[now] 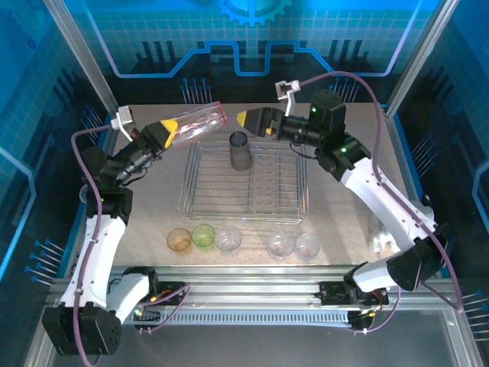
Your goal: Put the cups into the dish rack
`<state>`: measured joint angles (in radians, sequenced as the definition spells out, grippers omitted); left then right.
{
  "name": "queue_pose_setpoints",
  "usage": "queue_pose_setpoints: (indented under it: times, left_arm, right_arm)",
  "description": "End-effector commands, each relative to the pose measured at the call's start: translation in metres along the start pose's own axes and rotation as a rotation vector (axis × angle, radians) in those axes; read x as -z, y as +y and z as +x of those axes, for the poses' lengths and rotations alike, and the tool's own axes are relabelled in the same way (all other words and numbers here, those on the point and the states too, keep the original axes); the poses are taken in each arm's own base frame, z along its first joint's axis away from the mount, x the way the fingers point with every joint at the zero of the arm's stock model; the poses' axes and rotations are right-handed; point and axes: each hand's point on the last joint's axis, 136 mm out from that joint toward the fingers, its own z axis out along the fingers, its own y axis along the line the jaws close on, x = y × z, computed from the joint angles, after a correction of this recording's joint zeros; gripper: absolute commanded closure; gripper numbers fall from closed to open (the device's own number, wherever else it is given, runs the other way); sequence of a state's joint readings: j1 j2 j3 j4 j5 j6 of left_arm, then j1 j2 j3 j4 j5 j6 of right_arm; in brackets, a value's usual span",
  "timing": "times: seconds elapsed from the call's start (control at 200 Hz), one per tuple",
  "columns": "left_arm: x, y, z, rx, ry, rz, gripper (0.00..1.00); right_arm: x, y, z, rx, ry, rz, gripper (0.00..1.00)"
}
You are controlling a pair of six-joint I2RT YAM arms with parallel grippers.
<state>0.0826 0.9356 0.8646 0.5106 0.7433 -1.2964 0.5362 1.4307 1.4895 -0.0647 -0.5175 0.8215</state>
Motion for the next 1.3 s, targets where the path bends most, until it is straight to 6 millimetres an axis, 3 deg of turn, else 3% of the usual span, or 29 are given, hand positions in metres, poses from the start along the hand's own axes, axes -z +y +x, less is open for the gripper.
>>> queue_pose_setpoints:
  times: [0.0, 0.23, 0.72, 0.975, 1.26, 1.29]
  left_arm:
    - [0.003, -0.029, 0.001, -0.052, 0.003, 0.092, 1.00]
    - [0.004, -0.027, 0.004, -0.026, 0.014, 0.096, 1.00]
    - [0.004, -0.012, 0.013, 0.003, 0.057, 0.086, 1.00]
    - [0.004, -0.004, 0.016, -0.011, 0.064, 0.068, 1.00]
    - [0.004, 0.026, 0.022, 0.011, 0.079, 0.005, 1.00]
    - [0.004, 0.031, 0.023, 0.018, 0.081, -0.015, 0.93]
  right_arm:
    - [-0.015, 0.024, -0.006, 0.023, 0.002, -0.077, 0.00]
    - [-0.051, 0.024, 0.009, 0.004, 0.074, -0.060, 0.00]
    - [-0.088, 0.024, 0.016, 0.027, 0.106, -0.083, 0.01]
    - [-0.095, 0.021, 0.023, 0.049, 0.105, -0.047, 0.09]
    - [-0.092, 0.013, 0.015, 0.075, 0.051, 0.016, 0.35]
    - [-0.092, 0.011, 0.014, 0.090, 0.052, 0.032, 0.37]
